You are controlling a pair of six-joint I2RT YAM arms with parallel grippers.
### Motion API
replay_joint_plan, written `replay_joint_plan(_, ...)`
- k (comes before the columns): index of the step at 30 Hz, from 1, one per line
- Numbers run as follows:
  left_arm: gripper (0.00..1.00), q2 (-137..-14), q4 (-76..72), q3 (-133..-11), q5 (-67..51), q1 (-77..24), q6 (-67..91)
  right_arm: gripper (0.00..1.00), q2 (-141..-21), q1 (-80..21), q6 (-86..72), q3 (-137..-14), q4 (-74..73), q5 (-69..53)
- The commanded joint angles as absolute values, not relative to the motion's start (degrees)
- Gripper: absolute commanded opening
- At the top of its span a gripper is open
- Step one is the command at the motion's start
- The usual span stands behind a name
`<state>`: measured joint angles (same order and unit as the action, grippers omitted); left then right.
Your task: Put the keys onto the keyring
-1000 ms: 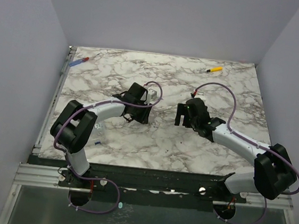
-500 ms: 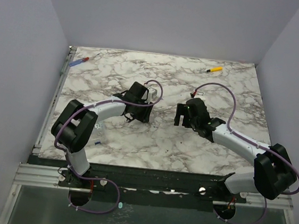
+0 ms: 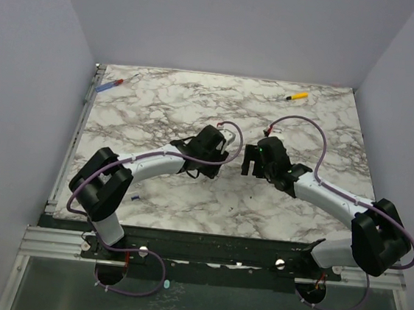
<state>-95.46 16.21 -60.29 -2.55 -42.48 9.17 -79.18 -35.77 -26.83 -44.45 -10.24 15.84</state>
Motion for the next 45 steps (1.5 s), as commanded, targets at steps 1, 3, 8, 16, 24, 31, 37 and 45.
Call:
replay_joint_plan(1,0.46,-94.59,15.7,-61.82,8.89,-43.39,15.19,0.91,-77.86,-35.57,-26.52,-43.22,-10.15,17.1)
replay_joint_plan(3,0.46,-95.2,15.49,-62.08,11.35,-44.54,16.8,0.91,-76.9,-35.6,-26.67,-42.79,-10.54,17.98)
replay_joint_plan(8,0.4,-97.96,15.48,-63.1,16.24,-46.44,19.94,0.91,-75.29,-35.6,-26.68,-42.47,-11.06,18.74)
replay_joint_plan(16,0.36,-100.1,15.37,-63.35,16.31,-47.68,21.4,0.91,-74.11,-35.55,-26.72,-41.8,-11.77,19.22)
replay_joint_plan(24,0.37,-100.02,15.29,-62.42,18.45,-48.1,22.78,0.91,-73.83,-35.58,-26.69,-41.66,-11.95,18.93)
replay_joint_plan(31,0.38,-99.57,15.41,-61.32,20.67,-48.23,23.96,0.91,-74.19,-35.59,-26.68,-41.62,-11.95,18.66)
replay_joint_plan(37,0.36,-99.71,15.42,-60.94,20.68,-48.22,25.01,0.91,-74.25,-35.6,-26.74,-41.54,-12.04,18.74)
replay_joint_plan(45,0.3,-101.15,15.35,-60.79,19.62,-48.19,25.76,0.91,-74.31,-35.57,-26.72,-41.45,-12.08,18.89)
